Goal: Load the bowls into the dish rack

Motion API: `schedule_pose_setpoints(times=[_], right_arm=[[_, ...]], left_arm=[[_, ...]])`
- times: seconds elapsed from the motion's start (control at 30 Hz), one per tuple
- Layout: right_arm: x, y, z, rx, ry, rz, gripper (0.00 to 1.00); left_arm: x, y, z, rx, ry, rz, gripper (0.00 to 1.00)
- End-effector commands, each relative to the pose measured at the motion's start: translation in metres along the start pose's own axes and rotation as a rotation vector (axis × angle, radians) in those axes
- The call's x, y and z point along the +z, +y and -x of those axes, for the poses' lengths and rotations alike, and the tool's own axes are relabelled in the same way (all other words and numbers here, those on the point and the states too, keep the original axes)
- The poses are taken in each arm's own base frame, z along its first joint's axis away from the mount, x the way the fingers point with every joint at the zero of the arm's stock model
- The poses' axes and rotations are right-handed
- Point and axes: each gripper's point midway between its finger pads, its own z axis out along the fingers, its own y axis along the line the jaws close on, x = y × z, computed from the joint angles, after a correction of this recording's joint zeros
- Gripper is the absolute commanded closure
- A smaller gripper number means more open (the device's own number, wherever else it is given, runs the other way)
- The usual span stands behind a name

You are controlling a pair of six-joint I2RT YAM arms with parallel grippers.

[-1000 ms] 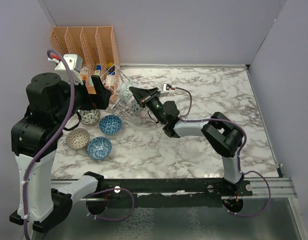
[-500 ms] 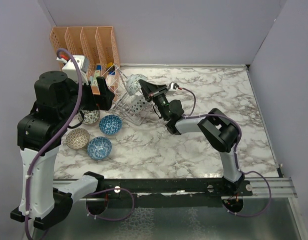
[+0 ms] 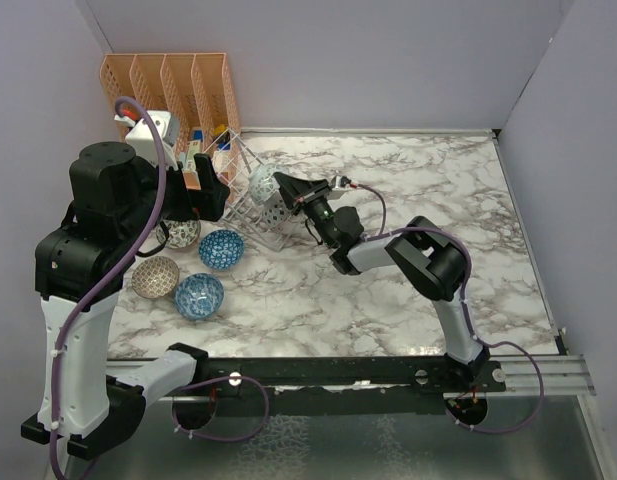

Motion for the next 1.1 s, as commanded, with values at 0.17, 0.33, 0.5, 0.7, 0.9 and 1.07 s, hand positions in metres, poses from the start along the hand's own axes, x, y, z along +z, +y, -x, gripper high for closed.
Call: schedule_pose_setpoints(times=[0.17,0.33,0.5,0.7,0.9,1.07], right_arm=[[-0.005,0.007,-0.007,0.064,0.035,0.051,0.99],[-0.004,-0.010,-0.010,0.093,0.059,0.036,0.99],[-0.007,-0.014,-0.006,0.083,0.035,0.009,0.99],[-0.008,-0.025,-0.007,0.090,0.047,-0.013,0.94],[-0.008,-0.032,-0.006,0.087,0.051,-0.033,0.84],[-0.006,-0.036,-0.009,0.094,0.080,-0.033,0.76]], left_arm=[[0.000,-0.002,0.002,0.011,-0.009,-0.011,0.01],[0.000,-0.001,0.001,0.010,-0.008,-0.004,0.01],[0.001,0.001,0.002,0.014,-0.010,0.004,0.01],[0.002,0.001,0.004,0.017,-0.015,0.005,0.01],[0.003,0.002,0.005,0.018,-0.017,0.009,0.01],[0.002,0.002,0.006,0.018,-0.021,0.012,0.01]])
